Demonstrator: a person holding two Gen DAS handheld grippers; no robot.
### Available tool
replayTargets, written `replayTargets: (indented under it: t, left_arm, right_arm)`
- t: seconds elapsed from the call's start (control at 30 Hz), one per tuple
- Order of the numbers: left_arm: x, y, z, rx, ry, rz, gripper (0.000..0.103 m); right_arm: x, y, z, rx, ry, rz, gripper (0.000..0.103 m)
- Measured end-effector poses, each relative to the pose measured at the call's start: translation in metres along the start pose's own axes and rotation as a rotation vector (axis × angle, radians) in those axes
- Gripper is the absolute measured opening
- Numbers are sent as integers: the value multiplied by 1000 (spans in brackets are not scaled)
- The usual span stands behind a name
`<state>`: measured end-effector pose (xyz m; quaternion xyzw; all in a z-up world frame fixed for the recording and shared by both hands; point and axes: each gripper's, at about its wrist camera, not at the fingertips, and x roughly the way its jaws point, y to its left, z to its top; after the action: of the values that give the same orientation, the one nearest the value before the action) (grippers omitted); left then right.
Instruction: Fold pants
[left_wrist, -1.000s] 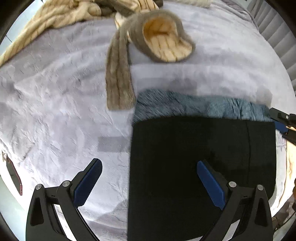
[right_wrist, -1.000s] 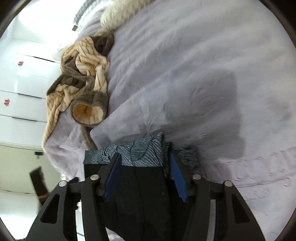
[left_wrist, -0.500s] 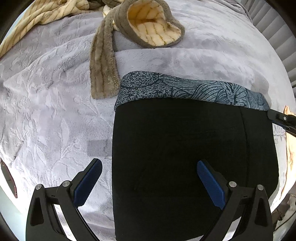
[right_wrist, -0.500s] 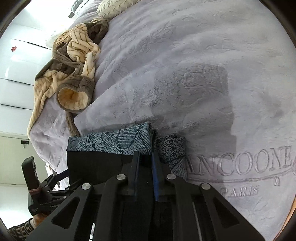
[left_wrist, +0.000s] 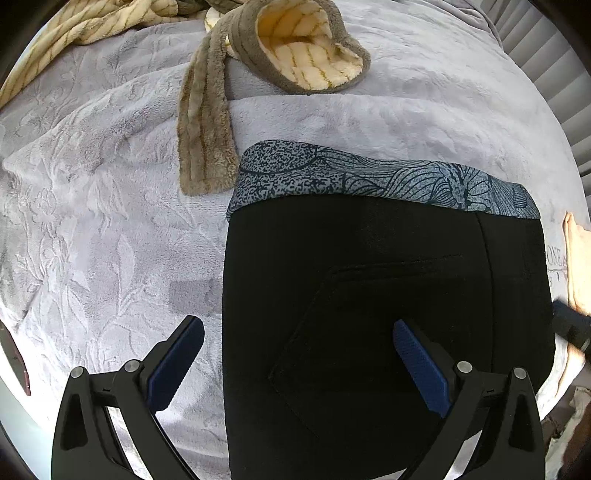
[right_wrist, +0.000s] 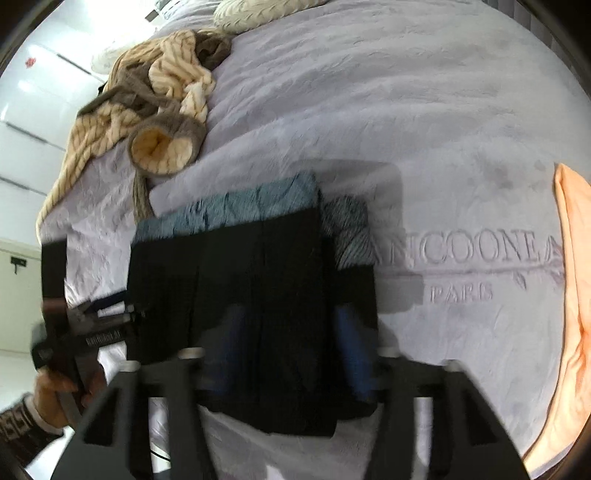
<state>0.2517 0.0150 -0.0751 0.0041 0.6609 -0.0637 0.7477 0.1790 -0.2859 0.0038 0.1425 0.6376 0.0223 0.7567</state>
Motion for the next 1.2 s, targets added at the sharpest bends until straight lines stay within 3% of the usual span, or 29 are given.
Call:
replayTargets:
  t: [0.1,0.83,1.0,1.2]
  left_arm:
    - [1,0,-1,-1,5,-5,103]
    - [4,8,-8,-8,6,-27,103]
    - [5,14,-9,-8,14,-53,103]
    - [9,20,-16,-21,20,-72,103]
  right_arm:
    - [16,-1,-13,0,47,-34,67]
    - [19,0,-11,-61,47,-36,76]
    - [14,-11,-5,-33,47,17,76]
    - [11,-40,6,68,51,157,79]
